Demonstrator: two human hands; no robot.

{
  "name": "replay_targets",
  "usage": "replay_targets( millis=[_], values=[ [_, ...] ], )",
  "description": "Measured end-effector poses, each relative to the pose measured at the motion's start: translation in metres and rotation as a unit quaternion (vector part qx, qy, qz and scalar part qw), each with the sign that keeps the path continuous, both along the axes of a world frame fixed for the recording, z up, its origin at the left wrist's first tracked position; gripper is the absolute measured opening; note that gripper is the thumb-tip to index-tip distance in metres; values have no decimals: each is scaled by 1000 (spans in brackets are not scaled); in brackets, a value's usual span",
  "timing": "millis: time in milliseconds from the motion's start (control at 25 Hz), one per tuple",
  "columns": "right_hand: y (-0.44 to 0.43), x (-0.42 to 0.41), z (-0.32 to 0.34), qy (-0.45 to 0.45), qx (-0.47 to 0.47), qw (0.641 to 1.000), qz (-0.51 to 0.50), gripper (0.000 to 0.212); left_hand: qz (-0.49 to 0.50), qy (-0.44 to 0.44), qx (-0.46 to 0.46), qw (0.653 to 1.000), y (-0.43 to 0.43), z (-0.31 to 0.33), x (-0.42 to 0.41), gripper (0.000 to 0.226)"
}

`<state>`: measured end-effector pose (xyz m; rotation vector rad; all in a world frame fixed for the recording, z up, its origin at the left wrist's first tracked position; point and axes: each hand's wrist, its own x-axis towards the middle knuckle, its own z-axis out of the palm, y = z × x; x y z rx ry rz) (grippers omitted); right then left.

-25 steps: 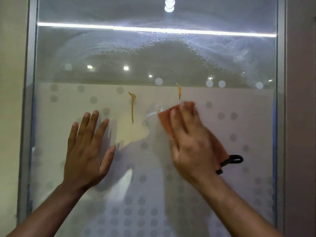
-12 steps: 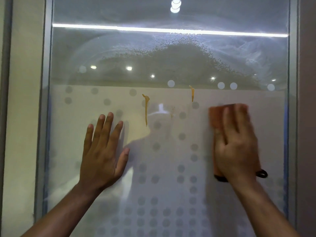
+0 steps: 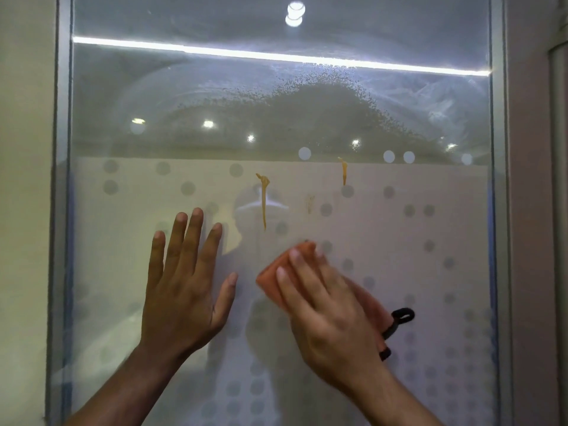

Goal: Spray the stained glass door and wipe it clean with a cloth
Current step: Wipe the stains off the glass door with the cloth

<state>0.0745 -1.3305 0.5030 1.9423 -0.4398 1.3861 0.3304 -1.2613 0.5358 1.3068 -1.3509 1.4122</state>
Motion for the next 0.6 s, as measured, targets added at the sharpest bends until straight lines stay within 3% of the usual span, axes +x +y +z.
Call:
replay_targets(
  millis=[80, 160, 320, 480, 600],
  values=[
    [-7, -11, -10, 35, -28, 999, -5, 57, -2, -4, -1, 1000, 0, 0, 0, 77],
    [-18, -28, 5, 3, -19, 1000, -13, 66, -5, -5, -3, 1000, 0, 0, -1, 76],
    [-35, -67, 74, -179, 66, 981, -18, 62, -6, -5, -6, 1000, 0, 0, 0, 77],
    [-42, -93, 153, -334, 151, 931, -2, 60, -5, -8, -2, 1000, 1, 0, -1, 77],
    [-36, -89, 198, -381, 187, 905, 8, 58, 0, -7, -3, 1000, 1, 0, 0, 77]
  ],
)
